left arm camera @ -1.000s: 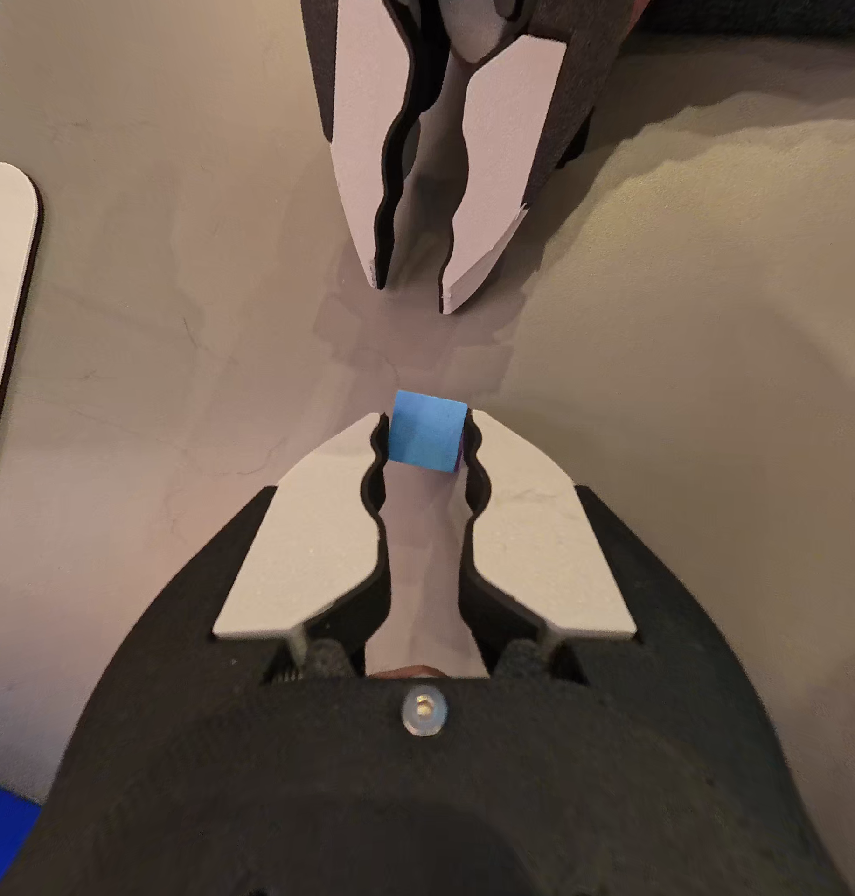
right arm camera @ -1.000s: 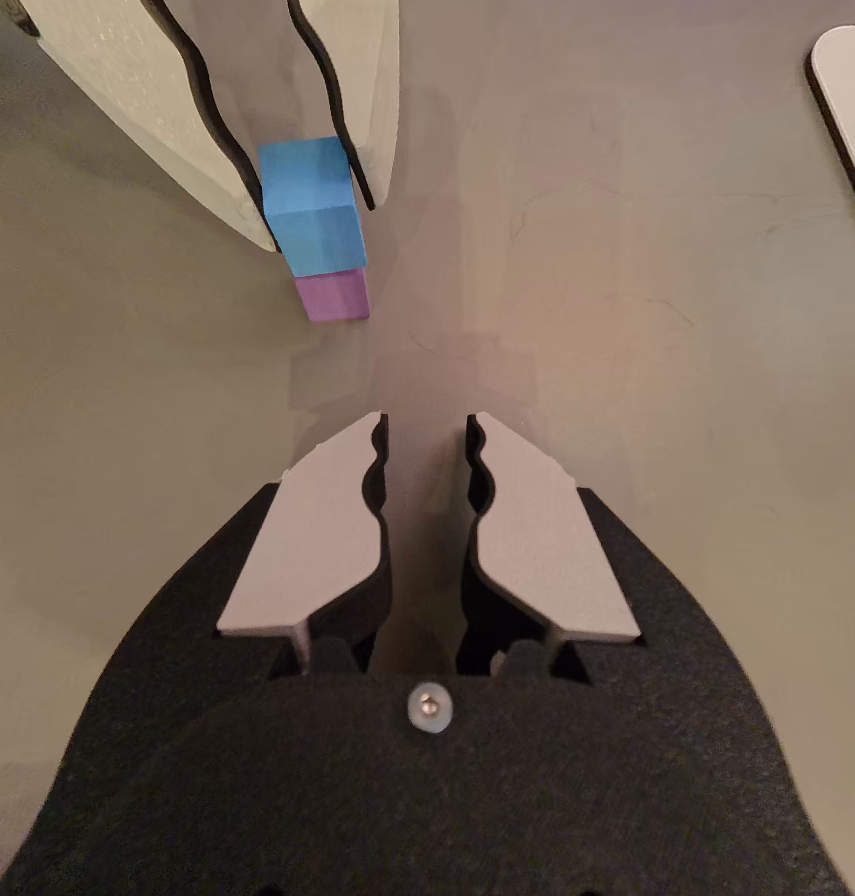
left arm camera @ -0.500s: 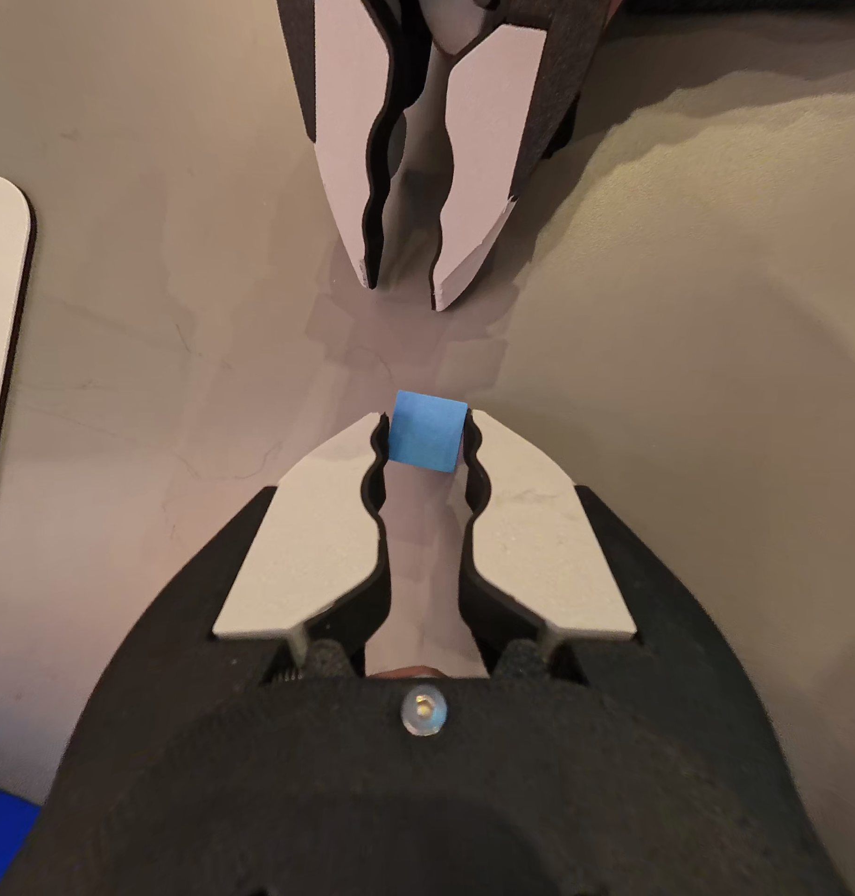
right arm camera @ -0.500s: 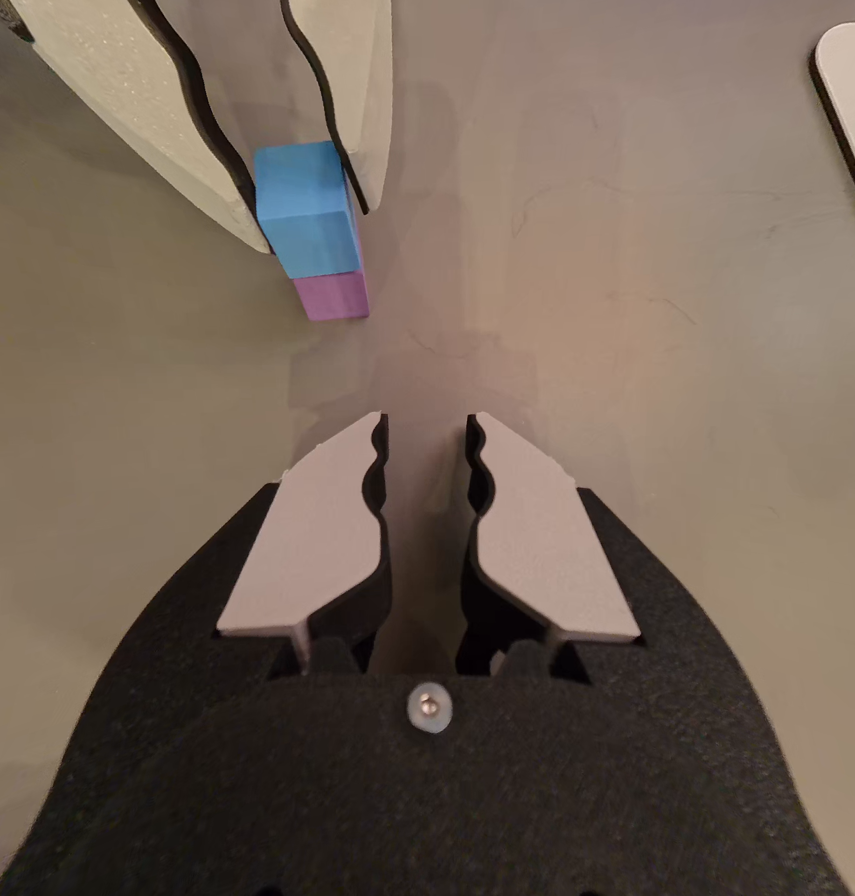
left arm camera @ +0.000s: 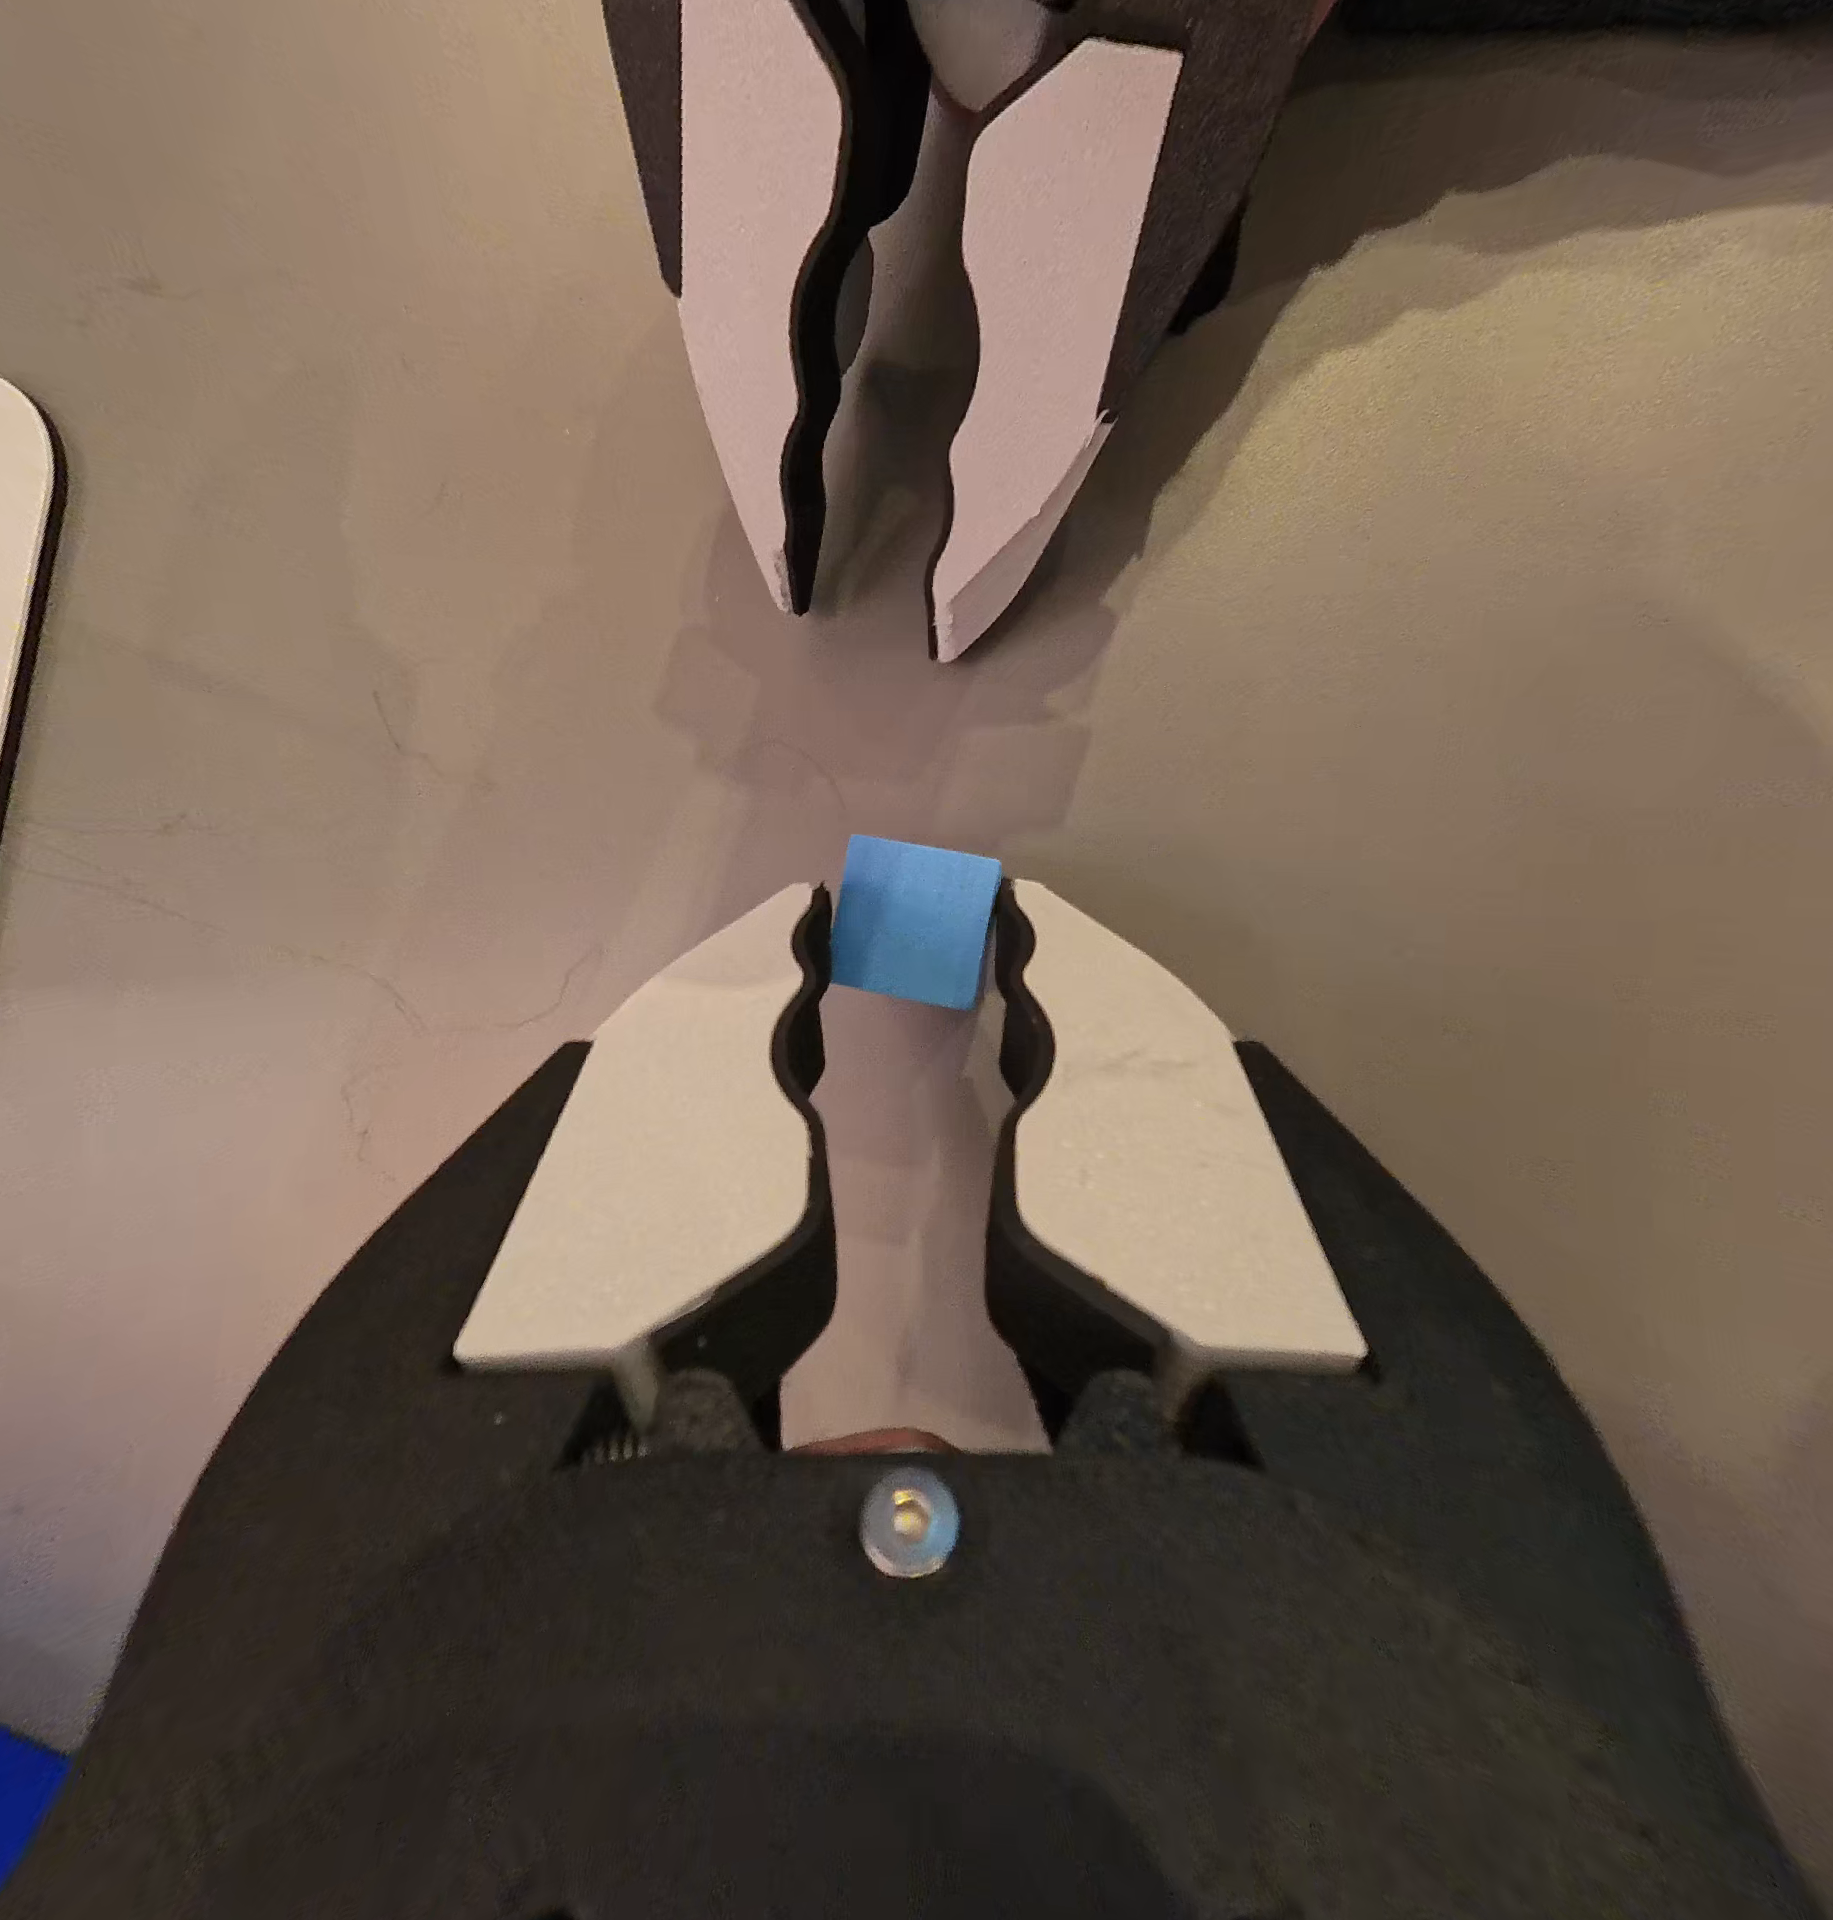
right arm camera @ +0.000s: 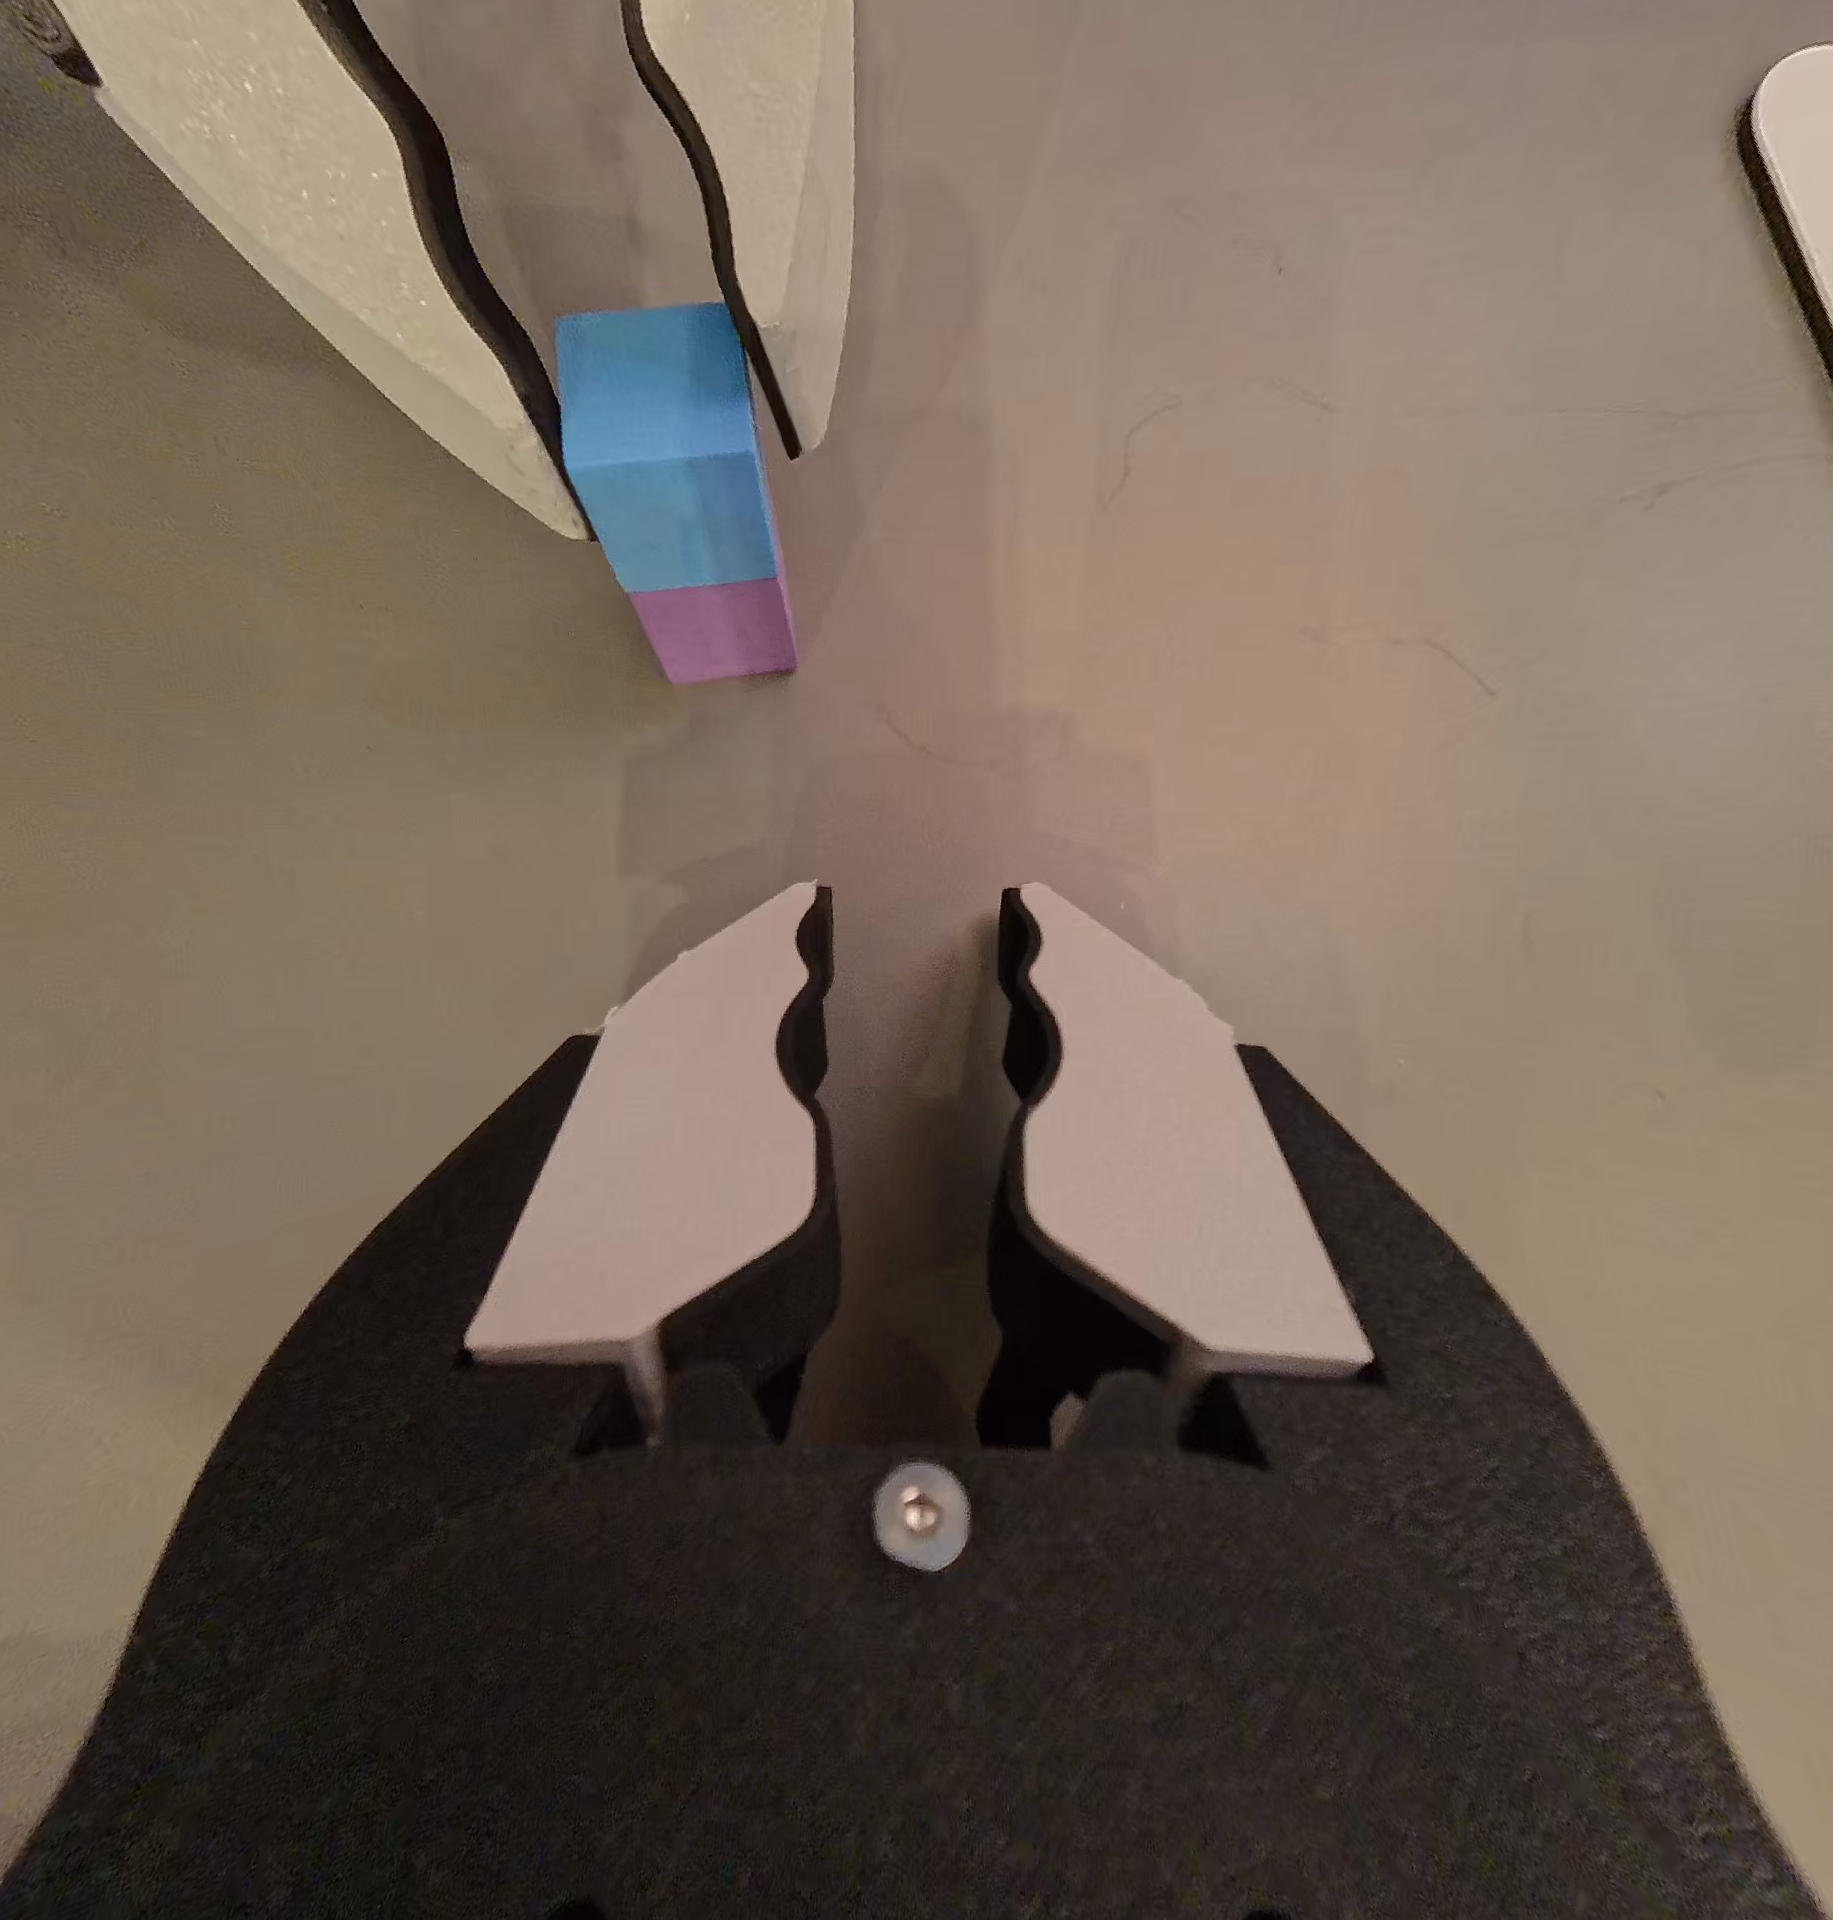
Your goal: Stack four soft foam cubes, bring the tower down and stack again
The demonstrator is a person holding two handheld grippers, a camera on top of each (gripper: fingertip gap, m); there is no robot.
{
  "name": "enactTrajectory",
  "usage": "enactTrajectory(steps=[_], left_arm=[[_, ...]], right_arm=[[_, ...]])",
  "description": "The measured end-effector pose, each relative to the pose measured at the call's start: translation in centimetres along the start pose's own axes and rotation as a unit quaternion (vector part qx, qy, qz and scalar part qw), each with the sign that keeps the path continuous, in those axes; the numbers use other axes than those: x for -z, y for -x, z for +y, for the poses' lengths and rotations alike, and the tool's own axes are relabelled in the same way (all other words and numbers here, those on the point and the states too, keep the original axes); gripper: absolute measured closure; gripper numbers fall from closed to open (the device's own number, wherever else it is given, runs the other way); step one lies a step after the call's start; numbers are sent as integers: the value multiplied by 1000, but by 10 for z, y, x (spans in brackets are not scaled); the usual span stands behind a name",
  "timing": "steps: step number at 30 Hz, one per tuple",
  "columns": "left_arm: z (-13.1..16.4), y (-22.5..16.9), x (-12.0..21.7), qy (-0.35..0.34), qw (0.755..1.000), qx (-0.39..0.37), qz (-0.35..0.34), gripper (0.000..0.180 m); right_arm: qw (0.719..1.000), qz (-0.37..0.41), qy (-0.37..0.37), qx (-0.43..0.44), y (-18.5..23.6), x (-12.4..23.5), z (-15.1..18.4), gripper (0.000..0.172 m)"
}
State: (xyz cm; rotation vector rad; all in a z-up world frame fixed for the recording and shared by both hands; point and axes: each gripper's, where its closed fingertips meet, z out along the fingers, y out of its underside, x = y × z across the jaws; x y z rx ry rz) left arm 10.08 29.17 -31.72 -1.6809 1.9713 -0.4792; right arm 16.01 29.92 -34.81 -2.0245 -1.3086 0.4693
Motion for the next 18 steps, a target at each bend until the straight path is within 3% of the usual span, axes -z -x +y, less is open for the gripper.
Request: enactTrajectory(steps=[3,8,14,18], left_arm=[[3,1,-1,5,1000,1,-1,134],[1,4,7,-11,1000,14,-2,124],[7,7,14,-9,1000,13,-13,131],[20,17,38,-15,999,24,-43,131]], right_arm=[[1000,0,0,1,0,0,0,142],[1000,-1,-1,1,0,0,0,142],[1000,0,-2,1,0,0,0,142],[1000,-1,-7,-3,0,1,-1,142]])
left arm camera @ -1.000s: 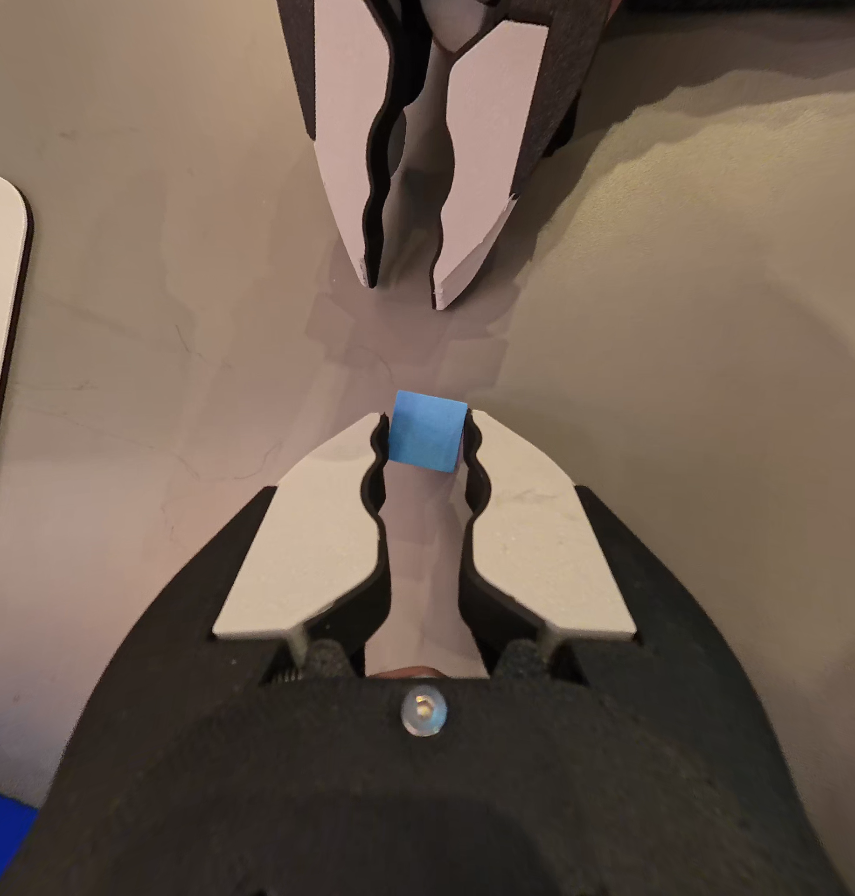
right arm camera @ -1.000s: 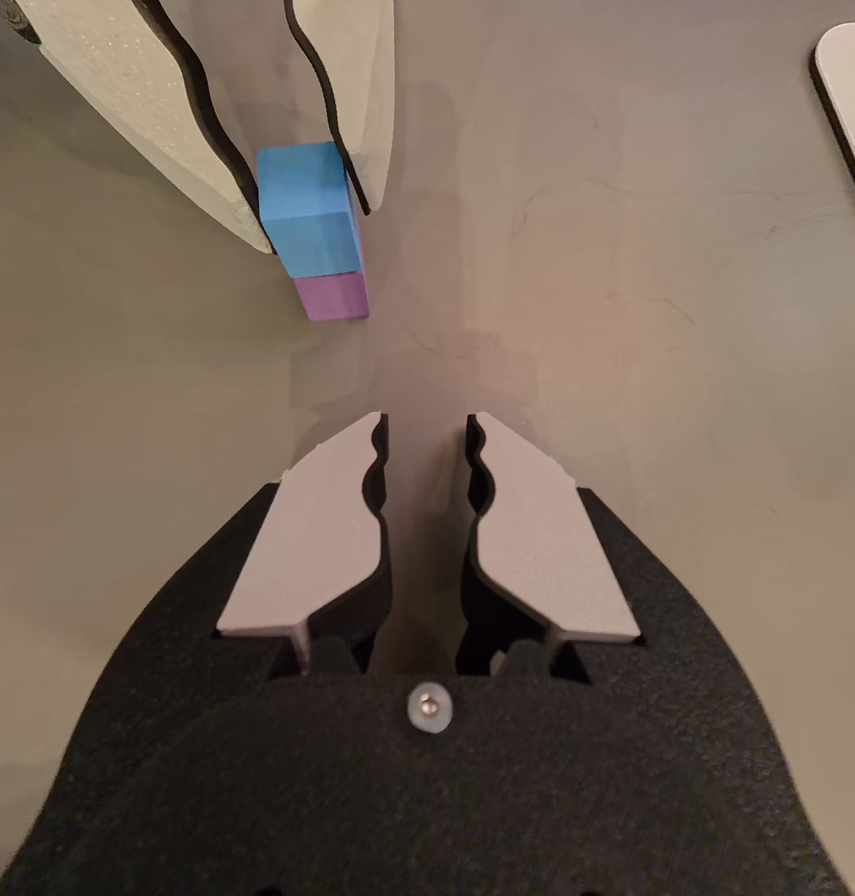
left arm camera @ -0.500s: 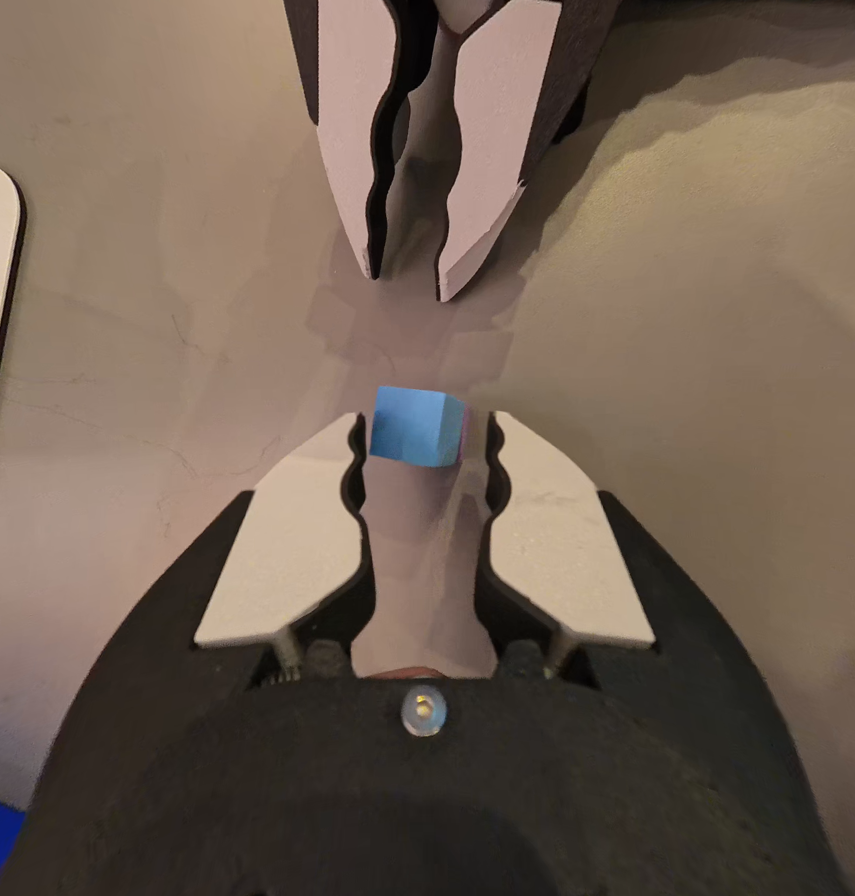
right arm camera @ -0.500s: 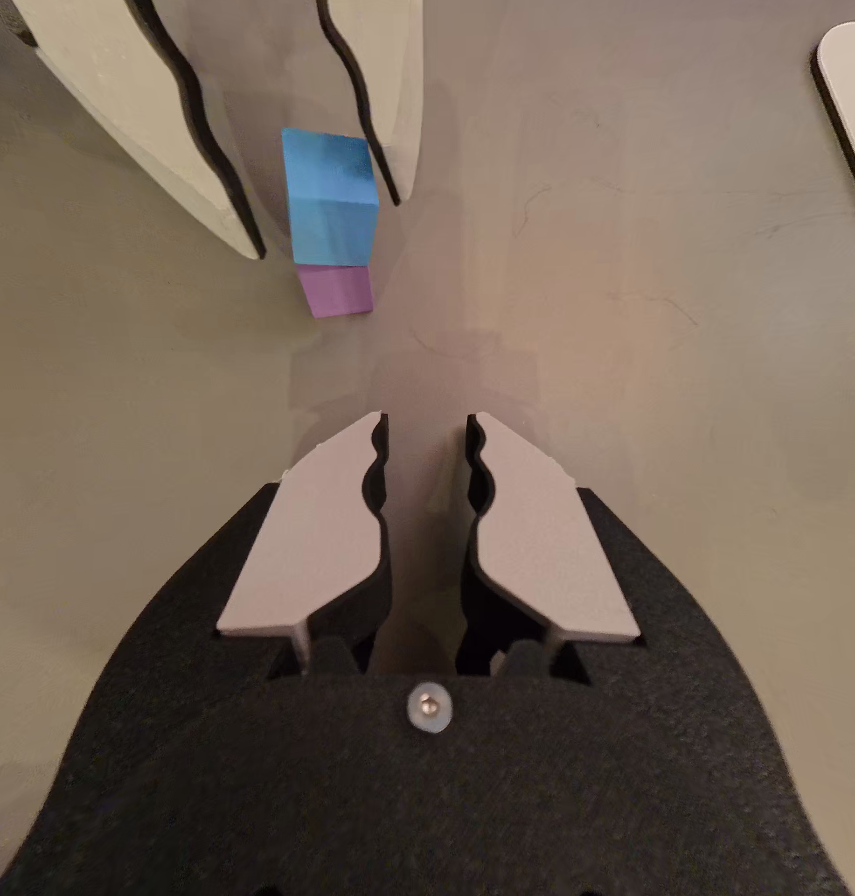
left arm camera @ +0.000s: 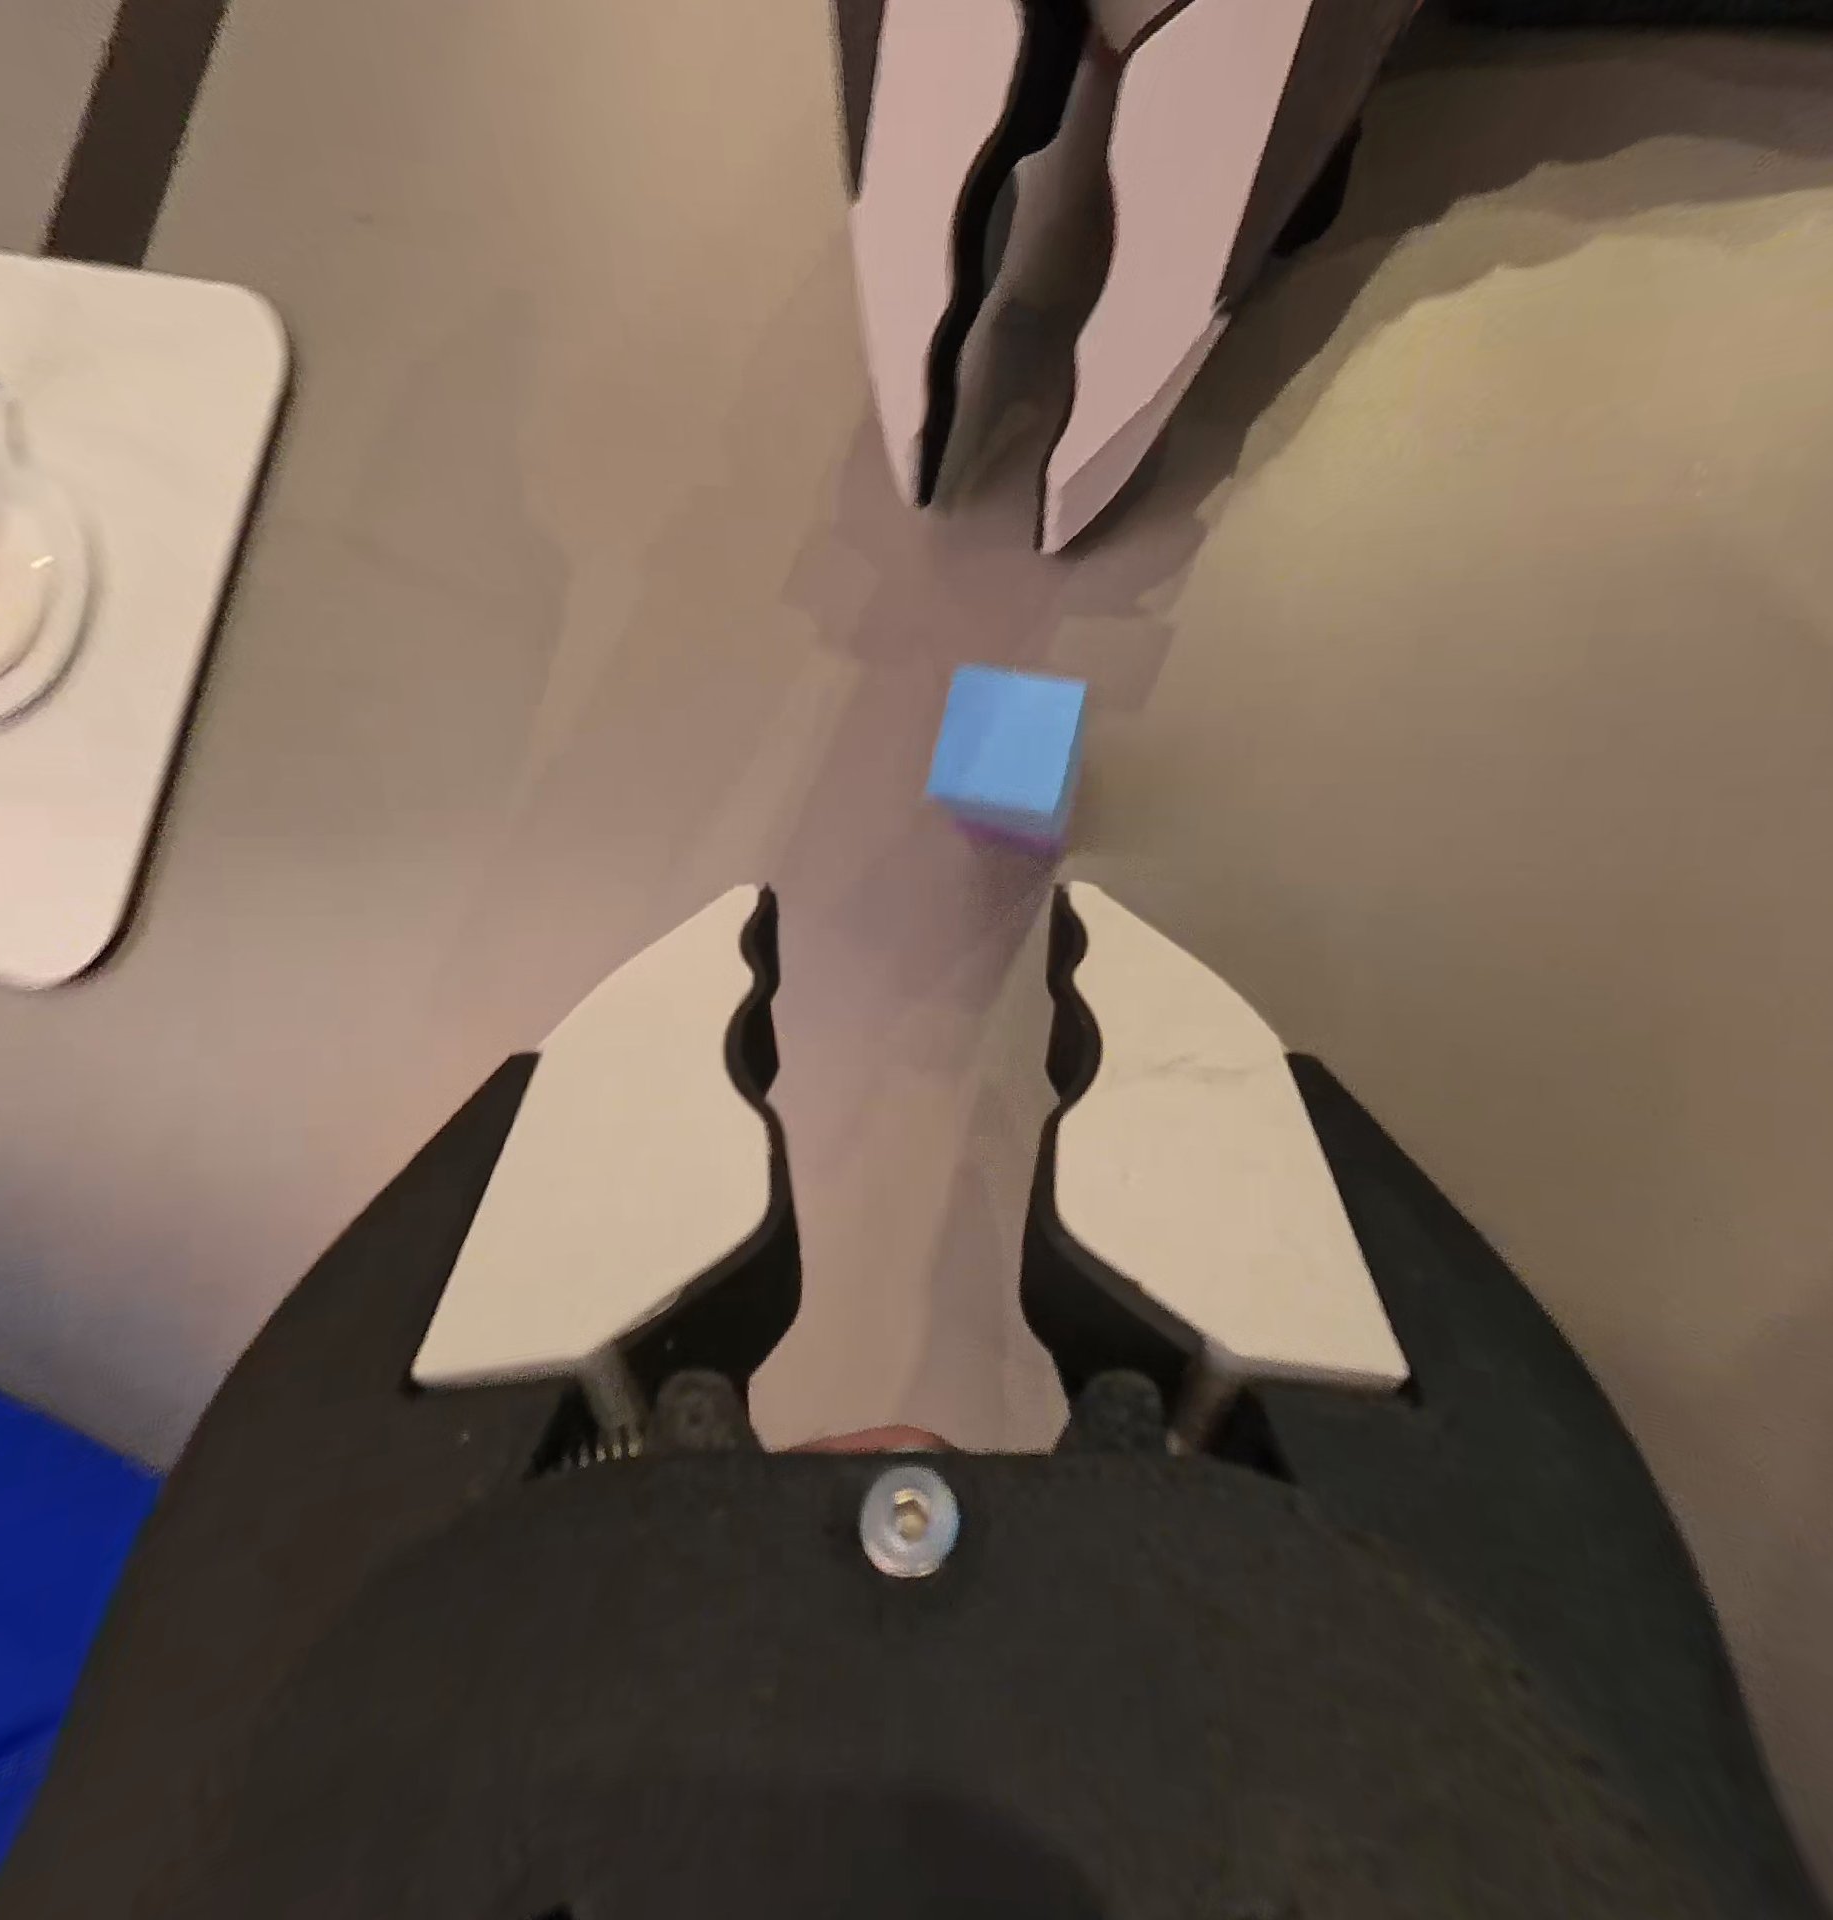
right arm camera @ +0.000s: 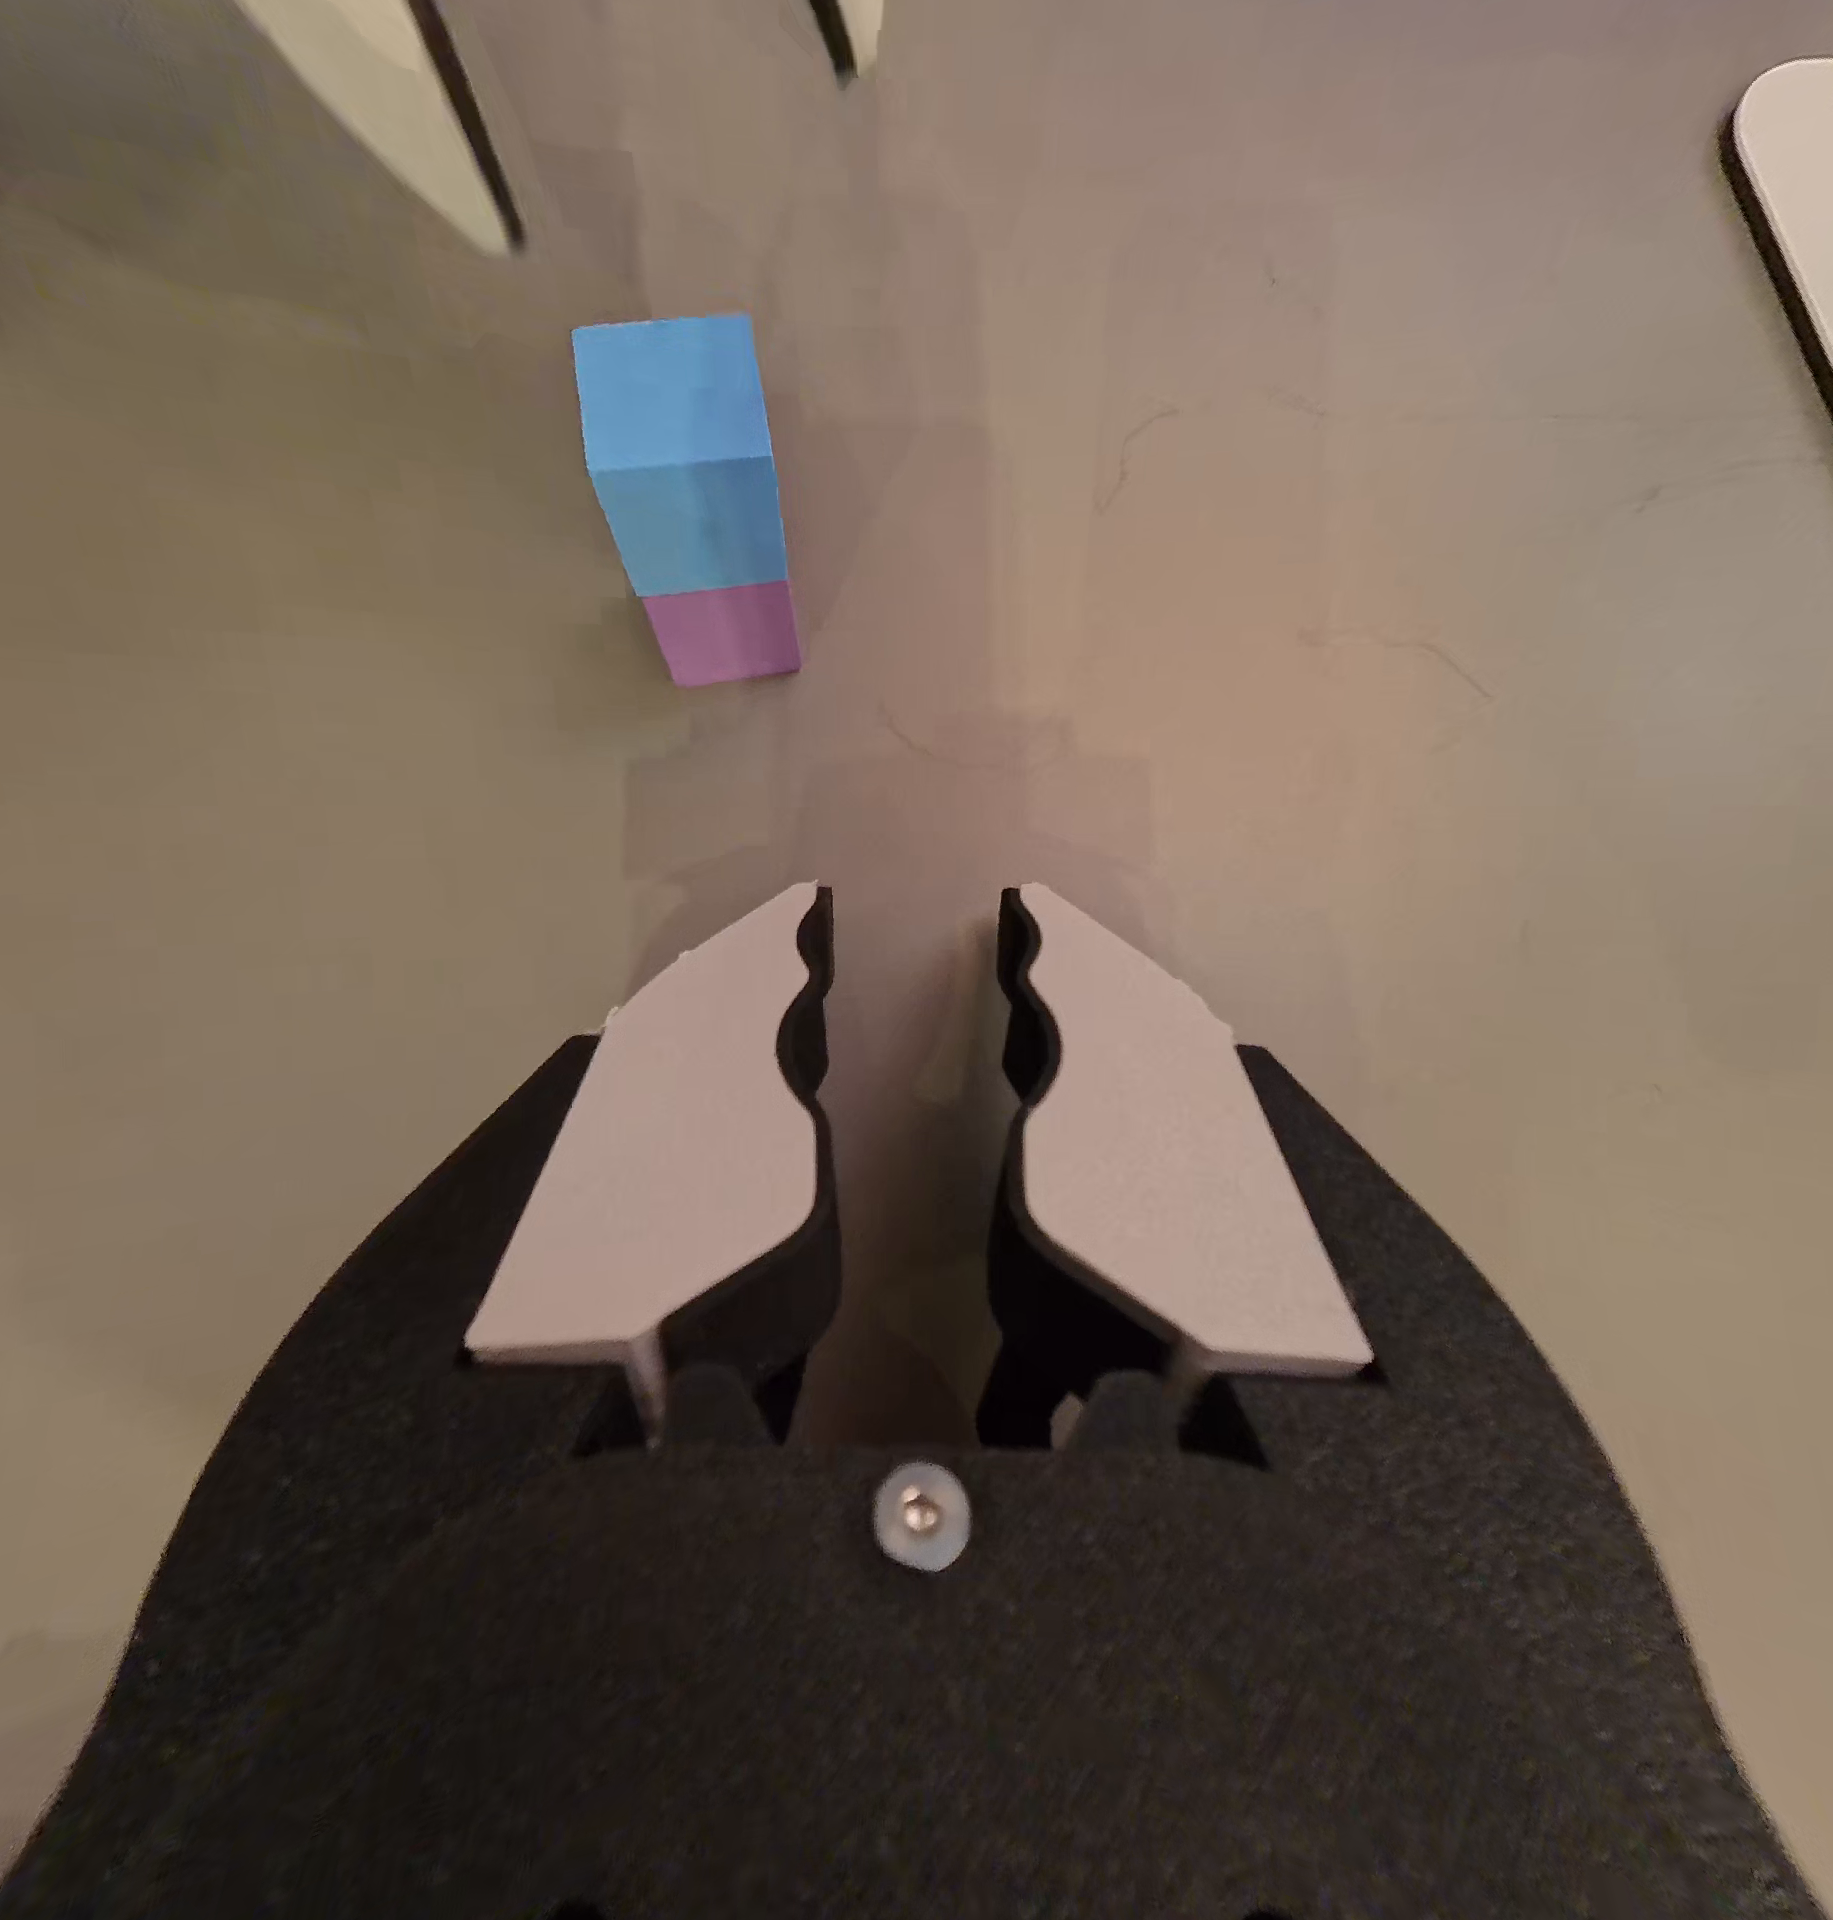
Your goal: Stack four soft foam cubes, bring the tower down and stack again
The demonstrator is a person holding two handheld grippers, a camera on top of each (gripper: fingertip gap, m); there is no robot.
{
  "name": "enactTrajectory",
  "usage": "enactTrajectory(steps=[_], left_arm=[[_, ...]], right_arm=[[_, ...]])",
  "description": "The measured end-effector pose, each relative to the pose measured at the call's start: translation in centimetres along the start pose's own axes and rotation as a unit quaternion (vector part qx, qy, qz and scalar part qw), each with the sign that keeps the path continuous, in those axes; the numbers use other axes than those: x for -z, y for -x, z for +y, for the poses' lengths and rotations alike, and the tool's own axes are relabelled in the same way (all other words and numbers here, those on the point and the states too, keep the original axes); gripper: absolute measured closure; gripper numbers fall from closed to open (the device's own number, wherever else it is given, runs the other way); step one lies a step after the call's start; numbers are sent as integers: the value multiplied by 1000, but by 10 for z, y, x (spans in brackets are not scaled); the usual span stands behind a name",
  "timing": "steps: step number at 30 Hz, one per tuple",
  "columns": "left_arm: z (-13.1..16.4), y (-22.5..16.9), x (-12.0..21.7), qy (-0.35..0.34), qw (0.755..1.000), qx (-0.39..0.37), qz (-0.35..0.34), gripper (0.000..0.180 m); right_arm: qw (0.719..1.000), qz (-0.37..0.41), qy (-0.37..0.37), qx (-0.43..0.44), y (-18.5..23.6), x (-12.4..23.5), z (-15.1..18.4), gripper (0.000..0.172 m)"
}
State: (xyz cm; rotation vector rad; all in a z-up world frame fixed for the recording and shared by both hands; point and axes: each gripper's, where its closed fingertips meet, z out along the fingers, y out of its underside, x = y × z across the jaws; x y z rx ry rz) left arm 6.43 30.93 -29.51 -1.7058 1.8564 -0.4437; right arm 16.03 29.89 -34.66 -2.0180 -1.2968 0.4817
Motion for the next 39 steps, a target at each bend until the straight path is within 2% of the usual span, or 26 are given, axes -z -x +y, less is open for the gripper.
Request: enactTrajectory(steps=[4,8,11,17,22,25,28,30,33,36,39], left_arm=[[50,32,47,31,997,35,-69,131],[127,71,103,91,981,74,-154,132],[182,89,129,145,969,87,-182,133],[235,108,143,187,961,104,-173,130],[267,114,133,201,959,135,-145,133],[269,111,125,196,962,136,-129,152],[262,110,123,182,965,141,-125,154],[242,106,123,153,970,145,-119,154],[192,95,119,115,981,112,-113,154],[128,76,107,73,991,69,-93,154],[67,47,89,39,997,40,-45,154]], right_arm=[[1000,-1,1,1,0,0,0,142],[1000,-1,3,1,1,-1,1,142],[1000,-2,4,0,1,-1,1,142],[1000,-4,2,-3,0,-1,1,142],[1000,-6,6,-3,1,-2,1,142],[1000,-7,5,-4,1,-2,1,142],[1000,-7,6,-5,0,-2,2,142],[1000,-8,6,-6,0,-2,2,143],[1000,-8,5,-8,0,-2,1,143],[1000,-7,5,-7,0,-2,1,143],[1000,-6,4,-5,0,-2,1,144]])
